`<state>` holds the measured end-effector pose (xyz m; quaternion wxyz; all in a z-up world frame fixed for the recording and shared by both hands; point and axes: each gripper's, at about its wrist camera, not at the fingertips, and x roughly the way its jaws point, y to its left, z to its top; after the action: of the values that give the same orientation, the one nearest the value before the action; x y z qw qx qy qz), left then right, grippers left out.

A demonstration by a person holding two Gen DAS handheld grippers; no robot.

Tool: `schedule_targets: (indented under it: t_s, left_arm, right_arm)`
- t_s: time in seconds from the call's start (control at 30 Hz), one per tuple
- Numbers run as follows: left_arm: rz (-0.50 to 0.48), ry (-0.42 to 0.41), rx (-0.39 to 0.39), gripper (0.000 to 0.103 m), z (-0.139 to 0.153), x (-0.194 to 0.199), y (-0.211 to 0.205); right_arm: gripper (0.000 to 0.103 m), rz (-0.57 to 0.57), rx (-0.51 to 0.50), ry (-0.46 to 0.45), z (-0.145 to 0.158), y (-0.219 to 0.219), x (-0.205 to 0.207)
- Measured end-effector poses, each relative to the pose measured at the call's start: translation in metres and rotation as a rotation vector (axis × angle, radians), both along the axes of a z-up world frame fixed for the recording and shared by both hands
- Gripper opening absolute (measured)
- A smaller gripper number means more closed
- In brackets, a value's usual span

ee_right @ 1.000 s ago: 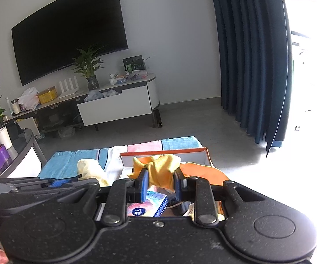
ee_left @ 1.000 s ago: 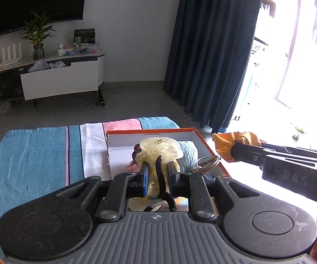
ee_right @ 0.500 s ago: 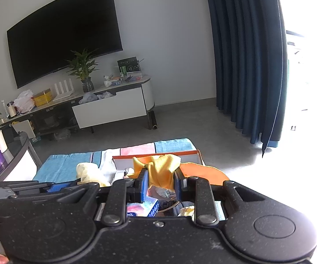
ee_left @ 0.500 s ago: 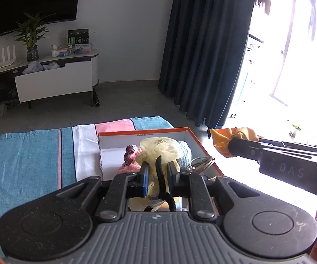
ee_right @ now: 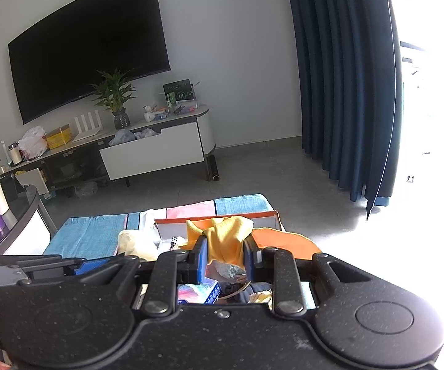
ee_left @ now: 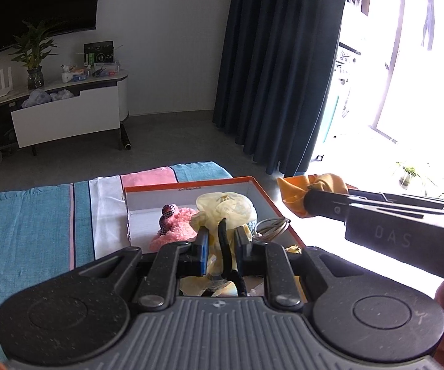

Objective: Organize soft objects
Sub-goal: 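Lower both held gloves down into the box, then open both tools to release the gloves inside the box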

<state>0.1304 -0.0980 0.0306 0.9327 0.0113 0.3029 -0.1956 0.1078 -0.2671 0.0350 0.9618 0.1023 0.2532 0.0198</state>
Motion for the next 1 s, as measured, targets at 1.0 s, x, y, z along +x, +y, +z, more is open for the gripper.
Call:
schedule_targets:
  t_s: [1.0]
  left_arm:
    - [-0.035,0.017,0.006,0.019,-0.007,0.007,-0.015]
  right_arm:
    - [0.030,-0.001,-0.005,0.003,-0.001,-0.001,0.002]
